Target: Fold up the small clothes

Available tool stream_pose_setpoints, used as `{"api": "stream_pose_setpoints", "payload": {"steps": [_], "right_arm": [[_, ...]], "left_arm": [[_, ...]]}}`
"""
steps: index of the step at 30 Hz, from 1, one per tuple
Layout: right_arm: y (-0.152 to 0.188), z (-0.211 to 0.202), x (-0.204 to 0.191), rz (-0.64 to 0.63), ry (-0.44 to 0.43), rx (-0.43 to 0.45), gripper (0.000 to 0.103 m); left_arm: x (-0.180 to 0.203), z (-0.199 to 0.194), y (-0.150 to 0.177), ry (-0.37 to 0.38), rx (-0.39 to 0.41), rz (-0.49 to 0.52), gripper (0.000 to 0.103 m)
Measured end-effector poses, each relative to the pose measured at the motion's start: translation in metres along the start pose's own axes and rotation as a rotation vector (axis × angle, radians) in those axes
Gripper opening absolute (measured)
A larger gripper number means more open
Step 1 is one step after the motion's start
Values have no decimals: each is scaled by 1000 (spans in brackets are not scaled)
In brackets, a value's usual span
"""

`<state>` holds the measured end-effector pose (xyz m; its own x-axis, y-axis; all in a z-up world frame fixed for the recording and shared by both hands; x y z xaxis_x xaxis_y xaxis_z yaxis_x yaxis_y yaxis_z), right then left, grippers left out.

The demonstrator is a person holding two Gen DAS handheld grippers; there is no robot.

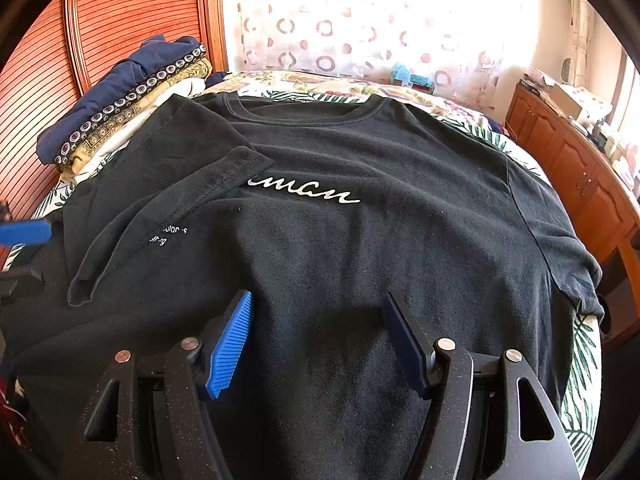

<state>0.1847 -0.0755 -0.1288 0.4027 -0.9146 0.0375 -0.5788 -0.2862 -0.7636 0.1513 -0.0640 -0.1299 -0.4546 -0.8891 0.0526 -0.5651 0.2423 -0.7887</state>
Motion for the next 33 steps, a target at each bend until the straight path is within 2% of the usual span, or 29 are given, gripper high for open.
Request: {"api": "stream_pose_setpoints", "payload": {"steps": [1, 2, 11, 16, 18, 23, 27, 33], "right_arm": [[0, 0, 0, 0, 0, 0, 68], [0, 0, 0, 0, 0, 0, 68], [1, 0, 1, 1, 2, 0, 68], [-5, -1, 0, -3, 3, 9, 68], [-14, -5, -5, 4, -16, 24, 68], [-54, -8, -28, 4, -85, 87, 68], [-75, 17, -44, 31, -143, 73, 69], [-77, 69, -60, 7, -125, -25, 68]], "left_arm": [[-4, 2, -1, -12, 5, -2, 81], [-10, 5, -1, -26, 11, -5, 82], [-72, 43, 19, -151, -73, -126, 82], [-81, 46, 23, -171, -96, -143, 82], [-80, 49, 26, -196, -113, -121, 82], [-80, 52, 25, -191, -119, -119, 88], [-79, 54, 25, -183, -124, -113, 92], [-79, 54, 24, -181, -123, -115, 92]]}}
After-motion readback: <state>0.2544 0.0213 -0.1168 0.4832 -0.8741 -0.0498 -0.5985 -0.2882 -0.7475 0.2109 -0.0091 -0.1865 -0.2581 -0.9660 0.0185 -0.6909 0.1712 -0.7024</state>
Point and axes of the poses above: each gripper's, at about its wrist camera, not at the fingertips, and z roughly the way its jaws point, x to its right, y to its underside, the point moved 10 cm from there along z, roughly the way its jaws point, and after that the axes turned 7 degrees about x, right-handed, at the moved point
